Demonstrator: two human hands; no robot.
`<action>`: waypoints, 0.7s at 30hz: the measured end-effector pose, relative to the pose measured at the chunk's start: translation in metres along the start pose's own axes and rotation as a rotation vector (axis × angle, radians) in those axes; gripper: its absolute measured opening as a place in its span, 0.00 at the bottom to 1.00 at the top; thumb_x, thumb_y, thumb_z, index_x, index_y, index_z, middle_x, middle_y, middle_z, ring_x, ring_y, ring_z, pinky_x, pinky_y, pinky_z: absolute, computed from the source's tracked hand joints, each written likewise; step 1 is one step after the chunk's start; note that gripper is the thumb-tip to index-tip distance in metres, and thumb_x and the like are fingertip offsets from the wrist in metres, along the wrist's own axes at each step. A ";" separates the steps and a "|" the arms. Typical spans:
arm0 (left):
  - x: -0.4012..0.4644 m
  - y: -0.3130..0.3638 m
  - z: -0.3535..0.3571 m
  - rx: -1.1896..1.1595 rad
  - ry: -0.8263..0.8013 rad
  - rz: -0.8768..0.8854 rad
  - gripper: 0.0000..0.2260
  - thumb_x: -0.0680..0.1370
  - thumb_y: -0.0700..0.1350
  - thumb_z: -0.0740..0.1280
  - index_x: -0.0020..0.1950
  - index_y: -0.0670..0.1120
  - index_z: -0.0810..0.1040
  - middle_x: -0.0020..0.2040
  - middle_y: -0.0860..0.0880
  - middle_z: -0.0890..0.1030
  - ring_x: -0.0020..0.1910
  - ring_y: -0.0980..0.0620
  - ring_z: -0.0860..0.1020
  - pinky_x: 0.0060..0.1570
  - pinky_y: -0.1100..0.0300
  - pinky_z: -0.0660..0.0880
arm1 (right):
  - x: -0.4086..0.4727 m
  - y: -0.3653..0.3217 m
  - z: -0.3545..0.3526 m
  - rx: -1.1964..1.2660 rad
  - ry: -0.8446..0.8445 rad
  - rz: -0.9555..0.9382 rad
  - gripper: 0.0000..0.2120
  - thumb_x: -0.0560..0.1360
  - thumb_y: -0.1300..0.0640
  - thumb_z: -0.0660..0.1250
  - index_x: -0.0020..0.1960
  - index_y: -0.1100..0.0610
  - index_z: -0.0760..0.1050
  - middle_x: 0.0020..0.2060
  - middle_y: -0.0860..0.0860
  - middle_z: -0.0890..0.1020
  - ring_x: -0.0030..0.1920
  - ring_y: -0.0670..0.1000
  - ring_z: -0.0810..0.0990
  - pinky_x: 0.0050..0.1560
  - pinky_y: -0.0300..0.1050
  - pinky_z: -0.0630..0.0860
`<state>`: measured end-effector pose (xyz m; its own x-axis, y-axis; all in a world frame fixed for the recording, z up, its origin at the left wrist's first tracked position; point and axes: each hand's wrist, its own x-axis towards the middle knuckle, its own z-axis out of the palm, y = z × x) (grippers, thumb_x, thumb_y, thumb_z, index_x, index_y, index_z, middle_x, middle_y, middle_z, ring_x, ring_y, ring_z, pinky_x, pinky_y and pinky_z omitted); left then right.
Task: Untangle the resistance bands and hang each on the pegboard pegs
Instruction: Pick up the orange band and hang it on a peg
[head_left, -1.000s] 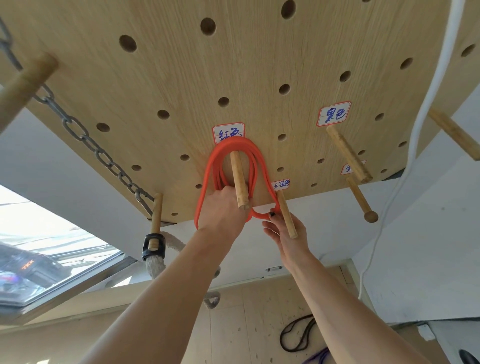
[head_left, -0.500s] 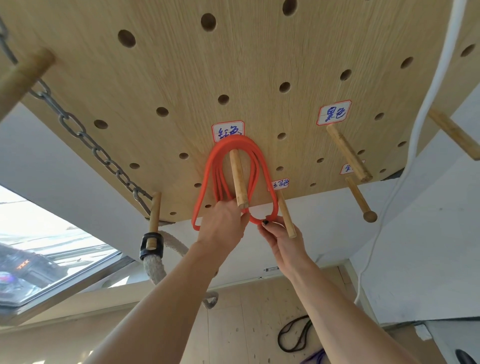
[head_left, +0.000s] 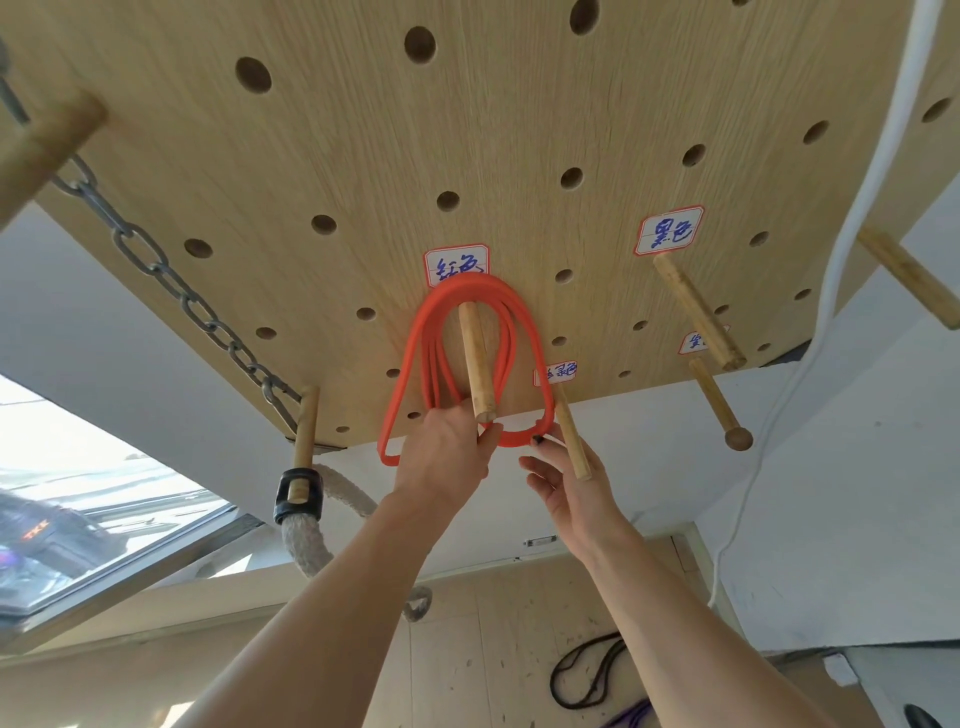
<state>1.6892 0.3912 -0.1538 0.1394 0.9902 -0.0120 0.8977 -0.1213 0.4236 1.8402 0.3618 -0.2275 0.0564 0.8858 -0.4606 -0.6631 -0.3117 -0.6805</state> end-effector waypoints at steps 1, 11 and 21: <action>0.000 0.000 0.000 -0.015 -0.006 -0.002 0.08 0.83 0.49 0.64 0.54 0.45 0.77 0.32 0.49 0.83 0.22 0.61 0.73 0.31 0.59 0.77 | 0.000 -0.001 -0.001 0.007 -0.005 -0.001 0.09 0.77 0.64 0.72 0.57 0.60 0.81 0.47 0.56 0.83 0.42 0.53 0.82 0.41 0.43 0.77; 0.003 -0.001 -0.006 -0.051 -0.113 -0.032 0.08 0.84 0.49 0.64 0.52 0.45 0.78 0.33 0.50 0.83 0.25 0.57 0.79 0.28 0.63 0.77 | -0.001 -0.010 0.000 0.074 -0.038 0.010 0.10 0.74 0.59 0.73 0.56 0.59 0.83 0.49 0.55 0.86 0.40 0.51 0.81 0.42 0.42 0.76; 0.002 0.000 -0.008 -0.085 -0.174 -0.024 0.08 0.84 0.49 0.64 0.48 0.45 0.75 0.33 0.50 0.83 0.27 0.54 0.82 0.30 0.61 0.78 | 0.001 -0.008 -0.002 0.110 0.002 -0.038 0.09 0.73 0.59 0.72 0.52 0.60 0.82 0.44 0.59 0.85 0.38 0.52 0.80 0.39 0.41 0.80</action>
<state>1.6861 0.3938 -0.1467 0.1949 0.9649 -0.1761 0.8639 -0.0839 0.4966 1.8468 0.3644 -0.2234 0.0844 0.8953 -0.4373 -0.7387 -0.2383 -0.6305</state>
